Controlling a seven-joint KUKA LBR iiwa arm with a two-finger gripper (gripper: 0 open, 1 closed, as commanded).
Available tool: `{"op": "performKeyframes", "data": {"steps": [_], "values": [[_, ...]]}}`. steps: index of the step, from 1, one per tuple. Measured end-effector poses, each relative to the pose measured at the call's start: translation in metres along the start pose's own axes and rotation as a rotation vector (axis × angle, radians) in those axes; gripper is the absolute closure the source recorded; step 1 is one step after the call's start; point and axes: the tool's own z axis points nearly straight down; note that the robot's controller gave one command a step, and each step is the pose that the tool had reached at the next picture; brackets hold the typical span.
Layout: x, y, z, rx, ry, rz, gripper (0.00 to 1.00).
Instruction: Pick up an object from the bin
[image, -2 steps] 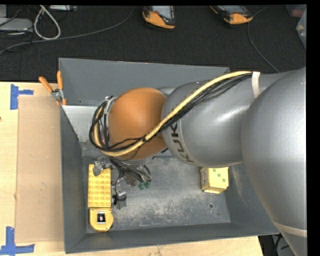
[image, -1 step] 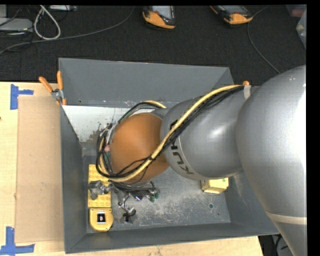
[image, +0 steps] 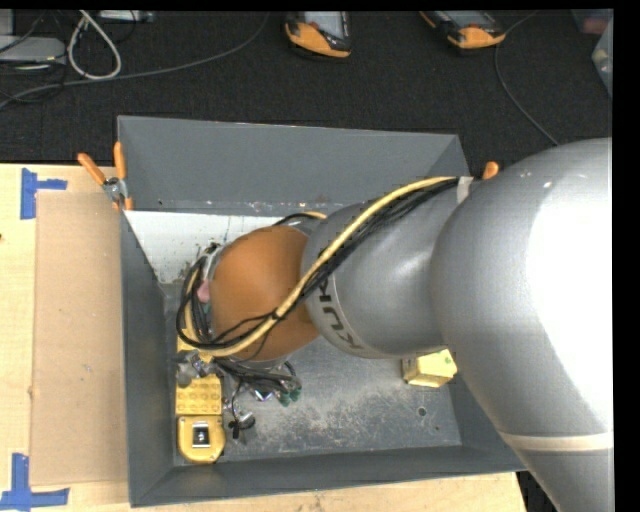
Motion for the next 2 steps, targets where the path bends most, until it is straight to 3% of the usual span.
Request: {"op": "performKeyframes", "data": {"steps": [1, 2], "values": [[0.0360, -0.0247, 0.0155, -0.001, -0.009, -0.301, 1.00], [0.0362, -0.0246, 0.0154, -0.002, -0.009, -0.297, 1.00]]}}
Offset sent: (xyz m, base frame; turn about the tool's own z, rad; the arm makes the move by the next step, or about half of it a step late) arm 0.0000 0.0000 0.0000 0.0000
